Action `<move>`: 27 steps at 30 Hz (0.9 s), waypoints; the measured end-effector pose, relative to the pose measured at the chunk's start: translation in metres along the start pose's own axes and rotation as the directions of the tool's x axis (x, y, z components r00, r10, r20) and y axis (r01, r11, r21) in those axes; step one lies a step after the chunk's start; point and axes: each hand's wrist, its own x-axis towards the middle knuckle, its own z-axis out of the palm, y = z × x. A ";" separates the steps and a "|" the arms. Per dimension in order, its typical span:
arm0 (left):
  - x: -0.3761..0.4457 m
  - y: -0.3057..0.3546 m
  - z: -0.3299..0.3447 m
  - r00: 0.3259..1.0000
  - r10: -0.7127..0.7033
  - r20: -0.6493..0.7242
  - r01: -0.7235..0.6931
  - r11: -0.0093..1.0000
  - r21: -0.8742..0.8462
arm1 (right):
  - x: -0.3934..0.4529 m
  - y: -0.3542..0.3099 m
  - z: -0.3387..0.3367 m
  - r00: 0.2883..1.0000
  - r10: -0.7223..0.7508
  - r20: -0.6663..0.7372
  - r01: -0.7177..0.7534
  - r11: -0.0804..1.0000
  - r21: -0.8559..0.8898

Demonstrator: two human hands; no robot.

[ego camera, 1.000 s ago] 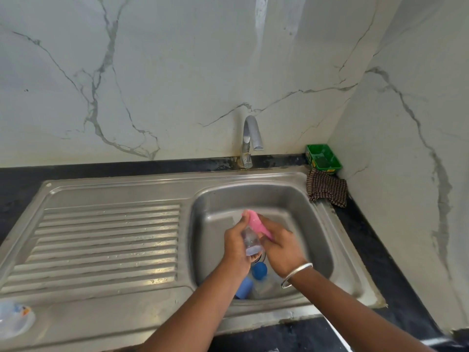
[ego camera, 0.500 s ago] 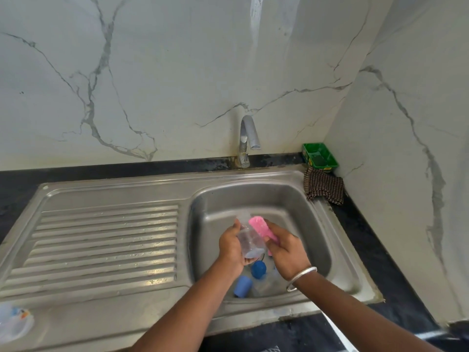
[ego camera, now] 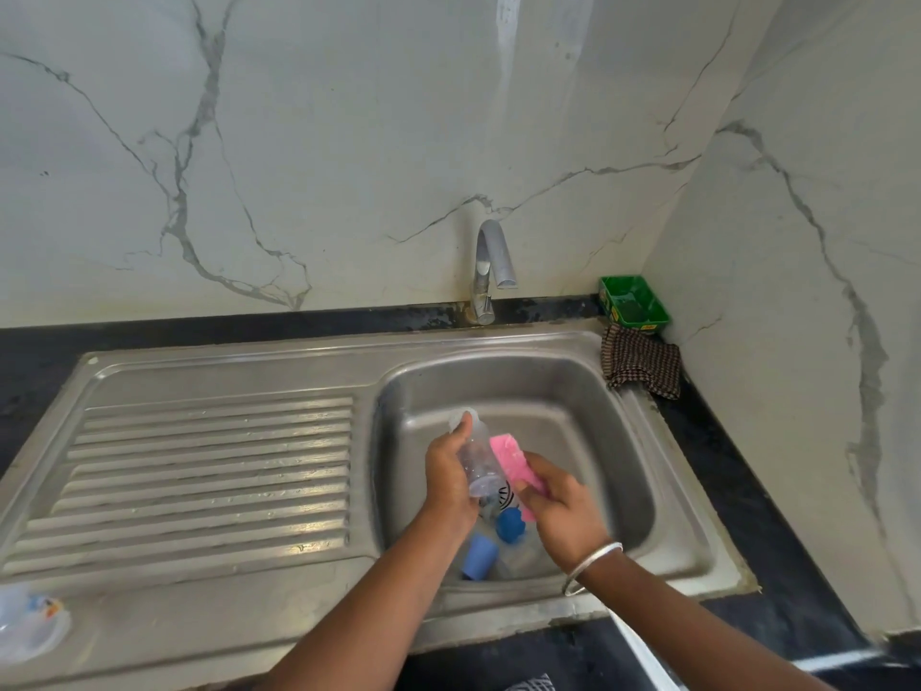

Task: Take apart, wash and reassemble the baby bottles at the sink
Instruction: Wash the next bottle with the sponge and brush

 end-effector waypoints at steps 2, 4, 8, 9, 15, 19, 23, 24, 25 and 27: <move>0.001 0.000 -0.001 0.999 0.014 -0.029 -0.014 1.000 -0.013 | -0.005 0.003 -0.005 0.999 -0.038 0.023 0.038 0.999 0.018; 0.000 -0.001 -0.002 1.000 -0.020 -0.010 0.019 0.999 -0.043 | -0.005 0.004 -0.011 0.995 -0.088 0.045 0.089 0.996 -0.016; -0.007 -0.010 0.001 0.988 -0.128 0.092 0.131 0.991 -0.031 | 0.008 0.002 -0.011 0.972 -0.226 0.065 0.235 0.925 -0.298; -0.011 -0.012 0.004 0.985 -0.132 0.116 0.136 0.990 -0.032 | 0.014 -0.003 -0.009 0.975 -0.219 0.042 0.220 0.914 -0.340; -0.018 -0.018 0.005 0.977 -0.070 0.201 0.090 0.992 -0.090 | 0.035 -0.018 -0.008 0.993 -0.109 -0.042 0.091 0.946 -0.312; -0.015 -0.008 0.006 0.993 0.002 0.117 0.014 0.991 -0.134 | 0.018 -0.018 -0.005 0.995 -0.085 -0.055 0.069 0.970 -0.234; -0.008 -0.003 0.001 0.999 0.000 0.044 0.007 0.985 -0.171 | -0.004 -0.014 -0.003 0.994 -0.113 -0.011 0.112 0.989 -0.098; -0.006 -0.005 -0.002 0.999 -0.004 0.037 0.011 0.984 -0.180 | -0.009 -0.011 -0.004 0.991 -0.135 0.007 0.136 0.987 -0.080; -0.003 -0.007 -0.004 0.999 -0.011 0.036 0.018 0.982 -0.188 | -0.013 -0.008 -0.006 0.986 -0.162 0.021 0.164 0.983 -0.079; -0.002 -0.009 -0.005 0.999 -0.018 0.042 0.026 0.980 -0.196 | -0.017 -0.005 -0.010 0.973 -0.231 0.031 0.233 0.967 -0.103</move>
